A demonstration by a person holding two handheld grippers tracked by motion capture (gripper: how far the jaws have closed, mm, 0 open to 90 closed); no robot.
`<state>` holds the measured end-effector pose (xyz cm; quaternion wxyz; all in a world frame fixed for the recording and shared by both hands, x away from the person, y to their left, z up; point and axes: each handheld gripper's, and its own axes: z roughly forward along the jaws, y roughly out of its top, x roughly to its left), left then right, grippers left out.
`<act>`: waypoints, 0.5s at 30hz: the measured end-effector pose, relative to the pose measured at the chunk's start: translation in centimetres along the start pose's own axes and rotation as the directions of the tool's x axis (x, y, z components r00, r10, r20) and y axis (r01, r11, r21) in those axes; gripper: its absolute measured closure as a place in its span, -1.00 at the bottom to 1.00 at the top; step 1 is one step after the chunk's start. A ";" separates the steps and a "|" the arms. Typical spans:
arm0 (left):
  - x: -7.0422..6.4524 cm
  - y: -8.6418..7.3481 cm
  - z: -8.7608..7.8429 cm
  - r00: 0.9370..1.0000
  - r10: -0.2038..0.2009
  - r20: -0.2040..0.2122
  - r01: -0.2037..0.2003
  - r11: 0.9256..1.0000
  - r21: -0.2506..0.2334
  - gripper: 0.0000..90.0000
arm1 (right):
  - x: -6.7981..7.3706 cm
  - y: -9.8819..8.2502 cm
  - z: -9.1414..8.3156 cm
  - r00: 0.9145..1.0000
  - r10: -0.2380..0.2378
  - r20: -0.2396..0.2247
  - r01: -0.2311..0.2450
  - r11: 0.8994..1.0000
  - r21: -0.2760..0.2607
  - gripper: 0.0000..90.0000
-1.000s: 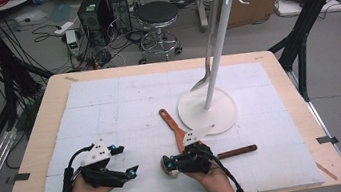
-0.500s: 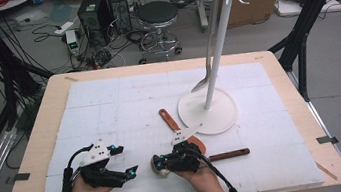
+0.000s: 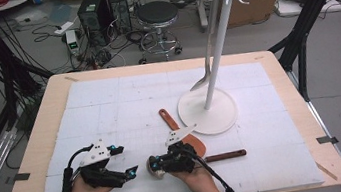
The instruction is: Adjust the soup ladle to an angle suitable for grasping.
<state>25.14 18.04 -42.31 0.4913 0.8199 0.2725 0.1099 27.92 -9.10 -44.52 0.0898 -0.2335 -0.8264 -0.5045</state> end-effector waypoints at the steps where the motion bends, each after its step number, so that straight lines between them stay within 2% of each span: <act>1: 0.1 0.0 -0.1 1.000 0.011 0.001 -0.011 1.000 0.008 -0.60 | -0.1 0.0 -0.1 1.000 -0.010 0.005 0.010 1.000 -0.008 0.99; 15: 0.0 -0.1 0.0 1.000 0.003 0.002 -0.003 1.000 0.005 -0.60 | -0.6 -0.6 -3.9 0.998 0.014 0.054 -0.012 0.999 -0.036 0.96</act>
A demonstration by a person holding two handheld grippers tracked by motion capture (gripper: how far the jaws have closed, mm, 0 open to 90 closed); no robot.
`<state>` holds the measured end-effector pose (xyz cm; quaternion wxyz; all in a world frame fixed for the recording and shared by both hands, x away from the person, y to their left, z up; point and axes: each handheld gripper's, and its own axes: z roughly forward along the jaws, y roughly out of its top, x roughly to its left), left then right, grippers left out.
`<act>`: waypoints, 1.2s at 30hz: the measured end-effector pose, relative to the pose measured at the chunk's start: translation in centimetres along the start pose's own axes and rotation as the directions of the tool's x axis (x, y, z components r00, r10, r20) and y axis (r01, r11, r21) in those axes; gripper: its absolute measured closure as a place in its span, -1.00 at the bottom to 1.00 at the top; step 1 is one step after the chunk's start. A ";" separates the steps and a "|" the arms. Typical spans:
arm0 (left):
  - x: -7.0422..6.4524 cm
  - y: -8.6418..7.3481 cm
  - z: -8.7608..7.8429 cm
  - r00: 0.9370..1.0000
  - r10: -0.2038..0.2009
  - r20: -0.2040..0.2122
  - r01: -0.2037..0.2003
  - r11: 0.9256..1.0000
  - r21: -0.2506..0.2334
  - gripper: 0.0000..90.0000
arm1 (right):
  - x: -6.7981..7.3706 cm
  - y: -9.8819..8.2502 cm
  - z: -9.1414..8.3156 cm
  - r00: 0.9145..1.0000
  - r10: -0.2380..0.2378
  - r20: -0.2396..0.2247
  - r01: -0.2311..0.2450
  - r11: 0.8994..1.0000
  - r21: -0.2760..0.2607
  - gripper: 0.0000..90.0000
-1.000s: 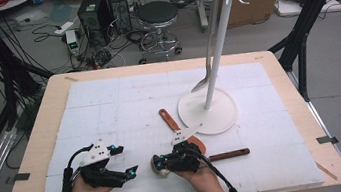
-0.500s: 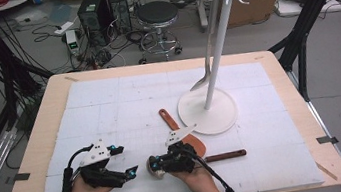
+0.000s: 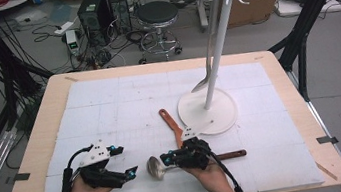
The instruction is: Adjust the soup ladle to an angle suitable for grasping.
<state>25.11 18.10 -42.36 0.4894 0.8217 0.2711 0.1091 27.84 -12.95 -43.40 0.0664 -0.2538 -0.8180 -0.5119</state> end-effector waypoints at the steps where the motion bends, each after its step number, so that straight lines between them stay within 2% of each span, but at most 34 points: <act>1: 0.0 0.0 0.0 1.000 0.000 0.000 0.000 1.000 0.000 -0.60 | -0.1 -0.1 -0.4 1.000 0.002 0.005 -0.002 1.000 -0.002 0.96; 11: 0.1 0.0 0.0 1.000 0.005 -0.001 -0.005 1.000 0.003 -0.60 | -1.1 -1.6 -4.2 0.996 0.026 0.083 -0.025 1.000 -0.016 0.99; 19: 0.0 -0.1 0.2 1.000 0.006 -0.002 -0.006 1.000 0.010 -0.60 | -2.0 -3.3 -8.1 0.986 0.065 0.155 -0.059 0.997 -0.045 0.99; 23: 0.0 -0.1 0.3 1.000 0.005 0.001 -0.005 1.000 0.010 -0.60 | -2.6 -4.5 -10.4 0.976 0.089 0.198 -0.078 0.995 -0.062 0.99; 28: -0.1 -0.1 0.3 1.000 0.007 0.004 -0.007 1.000 0.011 -0.60 | -3.2 -6.2 -13.2 0.957 0.130 0.258 -0.111 0.990 -0.085 0.99; 33: -0.1 0.0 0.3 1.000 0.008 0.003 -0.008 1.000 0.012 -0.60 | -3.4 -7.6 -15.0 0.942 0.157 0.296 -0.135 0.986 -0.093 0.99; 36: -0.1 0.0 0.3 1.000 0.008 0.002 -0.008 1.000 0.012 -0.60 | -3.6 -8.2 -15.8 0.933 0.158 0.323 -0.134 0.987 -0.094 0.99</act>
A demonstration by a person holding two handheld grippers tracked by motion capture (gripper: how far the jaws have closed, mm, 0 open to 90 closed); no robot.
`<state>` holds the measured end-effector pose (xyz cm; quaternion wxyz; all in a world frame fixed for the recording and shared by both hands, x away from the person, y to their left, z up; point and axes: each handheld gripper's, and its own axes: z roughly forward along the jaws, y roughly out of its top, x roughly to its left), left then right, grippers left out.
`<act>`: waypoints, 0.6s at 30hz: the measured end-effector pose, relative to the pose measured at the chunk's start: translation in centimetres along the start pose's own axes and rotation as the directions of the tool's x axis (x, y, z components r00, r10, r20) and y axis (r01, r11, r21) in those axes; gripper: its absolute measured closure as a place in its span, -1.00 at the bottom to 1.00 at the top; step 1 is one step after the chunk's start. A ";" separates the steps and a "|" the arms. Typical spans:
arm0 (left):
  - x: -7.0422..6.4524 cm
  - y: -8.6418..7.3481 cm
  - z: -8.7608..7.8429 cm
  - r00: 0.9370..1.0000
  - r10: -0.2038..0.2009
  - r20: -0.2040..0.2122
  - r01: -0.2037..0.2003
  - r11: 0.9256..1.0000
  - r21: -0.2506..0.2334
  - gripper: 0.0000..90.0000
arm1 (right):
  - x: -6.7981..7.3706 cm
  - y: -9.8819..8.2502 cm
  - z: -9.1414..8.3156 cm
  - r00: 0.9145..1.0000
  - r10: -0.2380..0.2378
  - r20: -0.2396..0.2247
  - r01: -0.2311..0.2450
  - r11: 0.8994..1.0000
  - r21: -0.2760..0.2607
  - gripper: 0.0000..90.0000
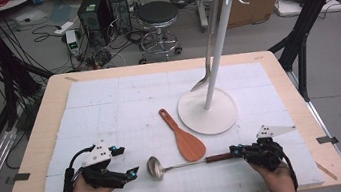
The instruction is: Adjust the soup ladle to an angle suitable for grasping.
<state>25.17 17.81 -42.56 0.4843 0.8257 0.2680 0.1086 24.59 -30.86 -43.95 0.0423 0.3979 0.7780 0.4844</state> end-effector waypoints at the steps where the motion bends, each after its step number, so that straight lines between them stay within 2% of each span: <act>1: 0.0 0.0 0.0 1.000 0.000 0.000 0.000 1.000 0.000 -0.60 | -0.2 -0.2 -0.2 1.000 0.007 0.009 -0.007 1.000 0.000 0.99; 8: 0.0 0.1 -0.1 1.000 0.001 0.003 -0.001 1.000 -0.002 -0.60 | -1.2 -1.2 -1.2 0.998 0.037 0.058 -0.037 0.999 0.007 0.99; 9: -0.1 0.1 -0.1 1.000 0.000 0.001 0.000 1.000 -0.003 -0.60 | -1.4 -1.2 -1.1 0.998 0.027 0.064 -0.027 1.000 0.002 0.99; 11: -0.1 0.1 -0.1 1.000 0.003 0.001 -0.003 1.000 -0.004 -0.60 | -1.4 -1.3 -1.2 0.997 0.038 0.066 -0.038 0.999 0.009 0.99; 18: -0.2 0.3 -0.3 1.000 0.003 0.000 -0.003 1.000 -0.015 -0.60 | -1.2 -1.2 -0.5 0.996 0.025 0.081 -0.026 1.000 0.007 0.99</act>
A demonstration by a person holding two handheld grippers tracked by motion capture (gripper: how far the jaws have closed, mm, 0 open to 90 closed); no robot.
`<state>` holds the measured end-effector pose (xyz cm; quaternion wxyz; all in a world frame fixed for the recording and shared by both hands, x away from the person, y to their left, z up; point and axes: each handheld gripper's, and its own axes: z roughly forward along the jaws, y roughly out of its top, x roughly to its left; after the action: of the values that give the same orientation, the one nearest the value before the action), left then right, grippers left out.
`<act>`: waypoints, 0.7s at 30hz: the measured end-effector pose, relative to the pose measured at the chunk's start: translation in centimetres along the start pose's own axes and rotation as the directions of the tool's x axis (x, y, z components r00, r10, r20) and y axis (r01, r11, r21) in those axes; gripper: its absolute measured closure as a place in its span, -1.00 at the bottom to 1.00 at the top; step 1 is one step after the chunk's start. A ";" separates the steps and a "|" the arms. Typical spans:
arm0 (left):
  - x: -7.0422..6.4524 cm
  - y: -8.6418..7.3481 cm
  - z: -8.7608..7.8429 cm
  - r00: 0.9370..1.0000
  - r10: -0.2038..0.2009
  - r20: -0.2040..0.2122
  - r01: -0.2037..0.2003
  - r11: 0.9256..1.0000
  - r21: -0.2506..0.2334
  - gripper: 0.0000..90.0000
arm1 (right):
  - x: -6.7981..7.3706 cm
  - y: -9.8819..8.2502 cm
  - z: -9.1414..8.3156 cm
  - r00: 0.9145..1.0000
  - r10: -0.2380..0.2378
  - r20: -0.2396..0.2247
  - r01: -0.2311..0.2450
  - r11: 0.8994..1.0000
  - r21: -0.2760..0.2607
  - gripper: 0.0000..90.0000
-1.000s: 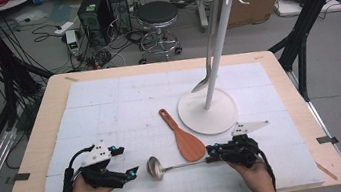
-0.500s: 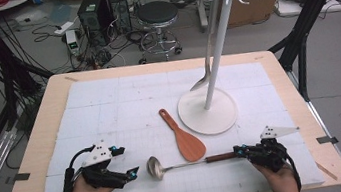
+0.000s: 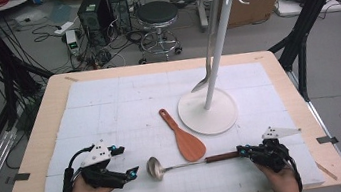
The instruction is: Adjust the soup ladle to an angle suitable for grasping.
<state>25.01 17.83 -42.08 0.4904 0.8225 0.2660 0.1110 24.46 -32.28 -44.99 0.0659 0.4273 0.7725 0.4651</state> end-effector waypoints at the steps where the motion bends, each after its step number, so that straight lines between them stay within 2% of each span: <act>1: -0.1 0.0 0.0 1.000 -0.004 0.003 0.004 1.000 -0.008 -0.60 | 0.0 0.0 0.0 1.000 0.001 0.002 -0.001 1.000 -0.001 0.99; 5: -0.2 0.3 0.0 1.000 0.005 0.006 -0.005 1.000 -0.010 -0.60 | 0.2 -0.1 0.3 1.000 0.006 0.003 -0.006 1.000 -0.012 0.99; 6: -0.3 0.3 0.0 1.000 0.004 0.007 -0.004 1.000 -0.012 -0.60 | 0.4 0.0 0.4 1.000 0.020 -0.002 -0.020 1.000 -0.010 0.99; 8: -0.3 0.4 0.0 1.000 0.003 0.013 -0.003 1.000 -0.013 -0.60 | 0.6 0.1 0.8 1.000 0.015 -0.009 -0.015 1.000 -0.013 0.99; 15: -0.2 0.5 -0.5 1.000 0.008 0.013 -0.008 1.000 -0.016 -0.60 | 2.6 1.4 3.4 0.998 -0.014 -0.054 0.016 1.000 0.023 0.99; 21: -0.2 0.8 -1.2 1.000 0.007 0.012 -0.006 0.999 -0.034 -0.60 | 3.5 1.9 4.8 0.997 -0.008 -0.072 0.010 1.000 0.022 0.99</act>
<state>24.58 18.31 -40.83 0.5056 0.8154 0.2586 0.1124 25.85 -26.17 -45.17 0.0352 0.4076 0.7814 0.4712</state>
